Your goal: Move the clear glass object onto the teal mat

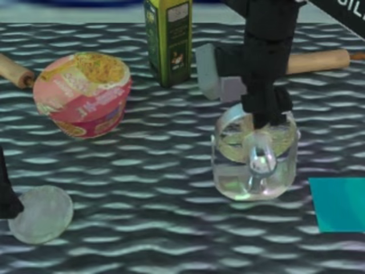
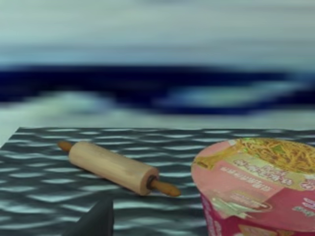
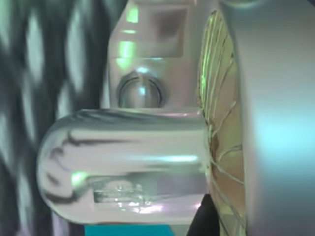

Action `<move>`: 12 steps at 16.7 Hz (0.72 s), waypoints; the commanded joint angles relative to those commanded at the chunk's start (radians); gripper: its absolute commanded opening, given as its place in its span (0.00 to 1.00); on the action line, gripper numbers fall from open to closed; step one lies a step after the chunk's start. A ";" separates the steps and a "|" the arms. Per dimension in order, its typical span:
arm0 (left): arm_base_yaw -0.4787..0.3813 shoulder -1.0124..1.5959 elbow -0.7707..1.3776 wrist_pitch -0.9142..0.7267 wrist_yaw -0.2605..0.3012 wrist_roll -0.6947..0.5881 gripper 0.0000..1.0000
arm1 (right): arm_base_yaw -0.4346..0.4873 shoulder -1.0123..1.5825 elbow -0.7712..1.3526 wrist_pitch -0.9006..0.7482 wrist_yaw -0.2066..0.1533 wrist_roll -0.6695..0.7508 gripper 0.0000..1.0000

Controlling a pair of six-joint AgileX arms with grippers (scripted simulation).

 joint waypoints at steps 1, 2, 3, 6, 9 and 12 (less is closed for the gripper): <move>0.000 0.000 0.000 0.000 0.000 0.000 1.00 | -0.021 -0.011 -0.031 0.001 -0.005 0.072 0.00; 0.000 0.000 0.000 0.000 0.000 0.000 1.00 | -0.044 -0.024 -0.065 0.003 -0.010 0.154 0.00; 0.000 0.000 0.000 0.000 0.000 0.000 1.00 | -0.069 -0.040 -0.102 0.006 -0.015 0.247 0.00; 0.000 0.000 0.000 0.000 0.000 0.000 1.00 | -0.144 -0.106 -0.219 0.027 -0.030 0.590 0.00; 0.000 0.000 0.000 0.000 0.000 0.000 1.00 | -0.216 -0.195 -0.342 0.062 -0.044 0.996 0.00; 0.000 0.000 0.000 0.000 0.000 0.000 1.00 | -0.274 -0.296 -0.460 0.104 -0.052 1.411 0.00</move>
